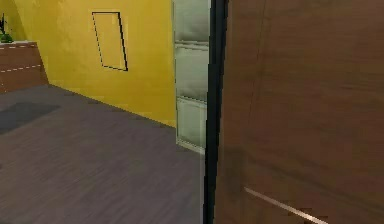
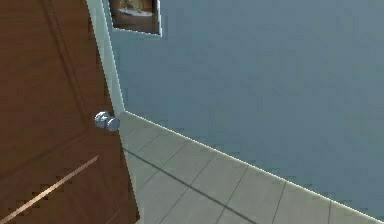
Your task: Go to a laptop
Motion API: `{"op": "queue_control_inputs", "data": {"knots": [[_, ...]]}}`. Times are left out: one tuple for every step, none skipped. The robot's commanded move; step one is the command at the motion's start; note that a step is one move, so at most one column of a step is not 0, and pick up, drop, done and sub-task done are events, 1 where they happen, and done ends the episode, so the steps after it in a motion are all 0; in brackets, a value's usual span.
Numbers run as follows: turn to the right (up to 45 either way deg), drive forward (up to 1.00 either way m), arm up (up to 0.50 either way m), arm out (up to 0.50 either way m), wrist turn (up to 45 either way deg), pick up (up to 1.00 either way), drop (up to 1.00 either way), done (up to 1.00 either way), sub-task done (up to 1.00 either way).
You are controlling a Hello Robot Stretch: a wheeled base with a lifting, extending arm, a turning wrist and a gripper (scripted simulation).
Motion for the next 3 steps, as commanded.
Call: {"op": "queue_control_inputs", "data": {"knots": [[0.0,0.4,0.0,0.0,0.0,0.0,0.0,0.0,0.0],[-45.0,0.0,0.0,0.0,0.0,0.0,0.0,0.0,0.0],[-36.0,0.0,0.0,0.0,0.0,0.0,0.0,0.0,0.0]]}}
